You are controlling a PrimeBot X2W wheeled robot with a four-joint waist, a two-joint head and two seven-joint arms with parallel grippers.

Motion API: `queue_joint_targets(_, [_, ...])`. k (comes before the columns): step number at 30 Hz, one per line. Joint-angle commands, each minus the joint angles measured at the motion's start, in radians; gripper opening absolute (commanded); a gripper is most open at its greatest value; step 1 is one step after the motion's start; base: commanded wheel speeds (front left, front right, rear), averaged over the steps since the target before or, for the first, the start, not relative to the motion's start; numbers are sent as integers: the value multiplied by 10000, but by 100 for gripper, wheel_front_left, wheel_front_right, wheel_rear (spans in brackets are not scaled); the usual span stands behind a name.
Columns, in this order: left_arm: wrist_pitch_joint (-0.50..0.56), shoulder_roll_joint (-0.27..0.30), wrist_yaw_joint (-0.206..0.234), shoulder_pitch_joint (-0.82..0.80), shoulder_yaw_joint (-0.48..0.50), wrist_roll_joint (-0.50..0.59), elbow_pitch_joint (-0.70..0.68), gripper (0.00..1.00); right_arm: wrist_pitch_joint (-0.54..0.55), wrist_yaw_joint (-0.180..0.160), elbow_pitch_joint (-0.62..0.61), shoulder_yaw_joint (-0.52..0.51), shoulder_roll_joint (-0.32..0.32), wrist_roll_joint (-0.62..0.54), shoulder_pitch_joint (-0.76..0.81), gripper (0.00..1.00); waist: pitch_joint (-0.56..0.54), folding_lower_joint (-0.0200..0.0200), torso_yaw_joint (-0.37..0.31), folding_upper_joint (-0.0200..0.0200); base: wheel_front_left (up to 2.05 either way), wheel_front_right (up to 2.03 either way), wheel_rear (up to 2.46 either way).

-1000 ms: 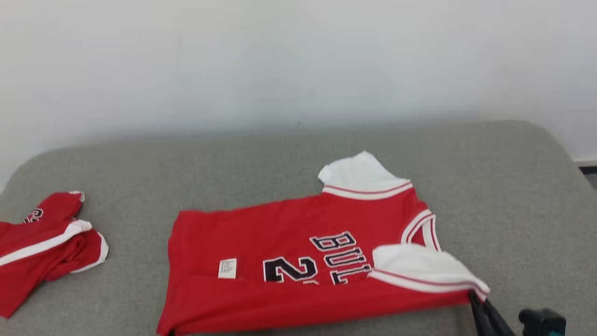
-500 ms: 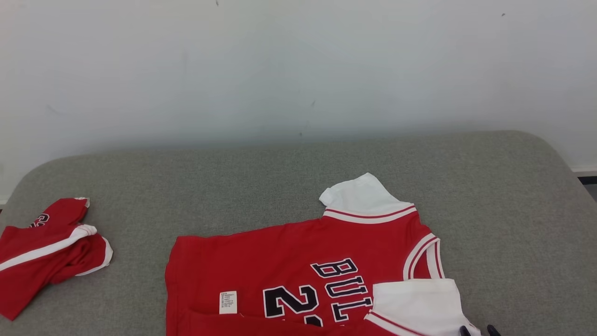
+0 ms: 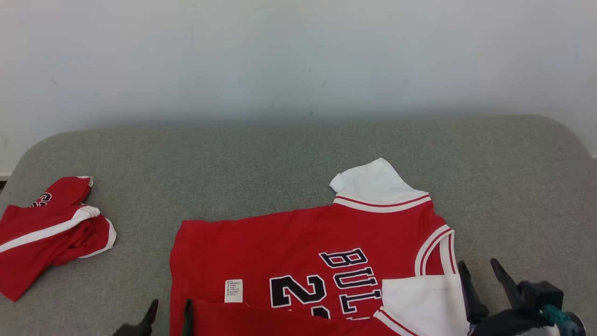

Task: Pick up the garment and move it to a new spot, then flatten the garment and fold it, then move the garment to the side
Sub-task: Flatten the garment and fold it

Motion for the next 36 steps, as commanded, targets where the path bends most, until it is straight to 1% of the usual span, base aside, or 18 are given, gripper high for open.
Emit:
queue_joint_targets(1, [-33, 120, -16, -721, 63, 204, 221, 100, -4, -28, 0, 47, 105, -239, -460, 100, 248, 0, 61, 0, 0, 0, 0])
queue_joint_targets(4, [-33, 187, -14, -1751, 52, 359, 725, 100, -4, -28, 88, 203, 81, -387, -1168, 100, 656, 0, 90, 0, 0, 0, 0])
queue_joint_targets(5, [-33, 187, -14, -1751, 52, 359, 725, 100, -4, -28, 88, 203, 81, -387, -1168, 100, 656, 0, 90, 0, 0, 0, 0])
queue_joint_targets(7, [-33, 252, -3, -2418, 113, 308, 1161, 100, -3, -28, 172, 350, 72, -472, -1620, 100, 945, 0, 114, 0, 0, 0, 0])
queue_joint_targets(11, [-33, 394, 141, -3867, 164, 387, 2054, 100, -3, -28, 297, 706, 34, -540, -2517, 100, 1542, 0, 153, 0, 0, 0, 0])
queue_joint_targets(14, [-13, 440, 223, -4768, 79, 462, 3008, 100, -3, -28, 359, 1000, 54, -538, -3029, 100, 1863, 0, 169, 0, 0, 0, 0])
queue_joint_targets(15, [32, 451, 273, -5307, 1, 511, 3572, 100, -3, -28, 401, 1190, 67, -495, -3277, 100, 2032, 0, 157, 0, 0, 0, 0])
queue_joint_targets(22, [313, 622, 691, -6570, -255, 759, 5296, 100, -3, -28, 709, 1823, -176, -297, -4263, 100, 2497, 0, 21, 0, 0, 0, 0])
queue_joint_targets(25, [436, 628, 771, -6928, -318, 784, 5796, 100, 80, -28, 1185, 2228, -472, -250, -4886, 100, 2620, 0, 30, 0, 0, 0, 0])
queue_joint_targets(28, [483, 600, 714, -7163, -344, 701, 6196, 98, 250, -28, 1600, 2658, -753, -165, -5575, 100, 2687, 0, 73, 0, 0, 0, 0])
queue_joint_targets(29, [521, 590, 686, -7247, -383, 702, 6303, 88, 325, -28, 1727, 2790, -814, -57, -5760, 100, 2709, 0, 93, 0, 0, 0, 0])
queue_joint_targets(30, [533, 570, 655, -7326, -439, 737, 6395, 81, 351, -28, 1819, 2909, -898, -42, -5976, 100, 2736, 0, 121, 0, 0, 0, 0])
queue_joint_targets(32, [655, 499, 622, -7467, -552, 762, 6626, 35, 545, -28, 2059, 3179, -1023, 83, -6383, 100, 2772, 0, 188, 0, 0, 0, 0])
queue_joint_targets(33, [760, 450, 557, -7513, -572, 700, 6745, 29, 682, -28, 2207, 3264, -1062, 188, -6589, 100, 2794, 0, 221, 0, 0, 0, 0])
queue_joint_targets(35, [952, 383, 511, -7619, -676, 711, 6940, 7, 1075, -28, 2517, 3518, -1139, 362, -7000, 100, 2836, 0, 304, 0, 0, 0, 0])
queue_joint_targets(36, [988, 338, 467, -7664, -707, 677, 6994, 0, 1309, -28, 2697, 3628, -1155, 477, -7190, 100, 2848, 0, 342, 0, 0, 0, 0])
